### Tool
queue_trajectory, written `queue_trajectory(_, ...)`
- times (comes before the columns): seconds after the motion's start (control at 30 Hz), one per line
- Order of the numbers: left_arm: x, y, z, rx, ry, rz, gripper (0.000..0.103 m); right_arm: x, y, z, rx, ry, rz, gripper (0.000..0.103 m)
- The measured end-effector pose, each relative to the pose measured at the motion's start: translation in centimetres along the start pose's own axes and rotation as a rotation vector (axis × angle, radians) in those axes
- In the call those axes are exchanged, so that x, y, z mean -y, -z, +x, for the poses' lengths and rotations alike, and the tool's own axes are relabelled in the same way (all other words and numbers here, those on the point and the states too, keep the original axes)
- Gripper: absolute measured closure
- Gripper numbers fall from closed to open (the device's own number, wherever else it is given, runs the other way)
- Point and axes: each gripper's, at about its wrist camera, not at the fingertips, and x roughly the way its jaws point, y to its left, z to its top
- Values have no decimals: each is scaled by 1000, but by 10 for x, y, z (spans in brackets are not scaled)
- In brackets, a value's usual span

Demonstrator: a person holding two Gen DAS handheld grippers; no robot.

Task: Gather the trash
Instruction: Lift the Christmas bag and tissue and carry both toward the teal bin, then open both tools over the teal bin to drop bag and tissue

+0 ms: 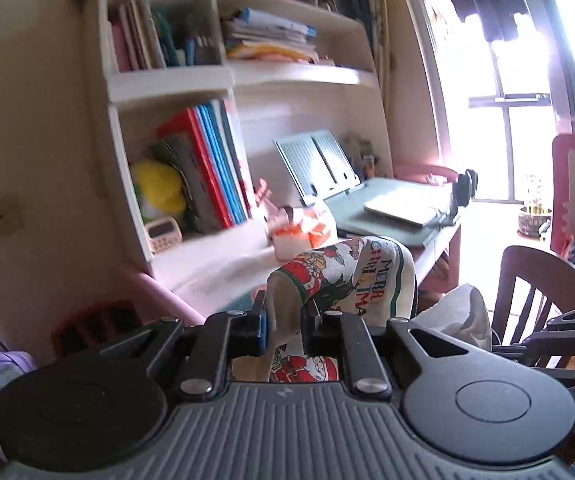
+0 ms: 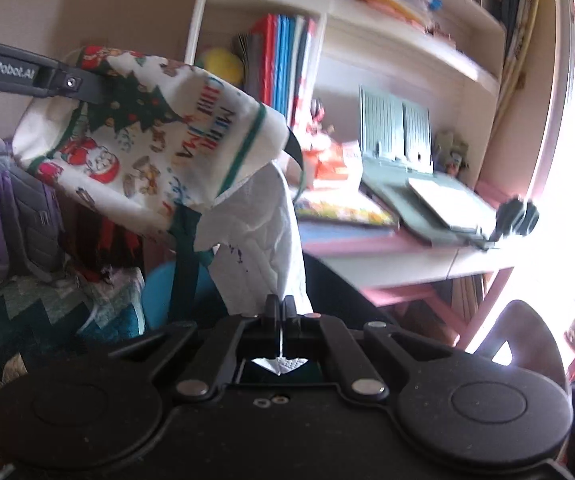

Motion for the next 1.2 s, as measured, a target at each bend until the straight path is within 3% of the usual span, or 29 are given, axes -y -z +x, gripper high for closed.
queue_trajectory(0.3,40,46,67,-185,55,73,88,5,28,45,-164,-40,15,103)
queue_trajectory(0.5,56,57,94,-274,85,85,88,7,33,61,-225,-53,5,101)
queue_trajectory(0.7,78,65,115,-355,102,137,86,10,37,68,-256,-69,11,92)
queue_trajectory(0.9,87,69,127,-405,122,111,82,11,37,69,-255,-73,13,78)
queue_trajectory(1.0,89,72,129,-428,144,86,72,13,38,66,-249,-65,20,74)
queue_trajectory(1.03,89,73,129,-431,149,77,66,14,38,65,-245,-66,24,68)
queue_trajectory(1.07,89,73,128,-431,153,71,55,15,37,63,-240,-64,29,62)
queue_trajectory(1.13,88,72,123,-418,155,59,38,17,36,59,-231,-59,34,61)
queue_trajectory(1.2,86,70,117,-402,156,53,35,19,35,54,-223,-59,45,61)
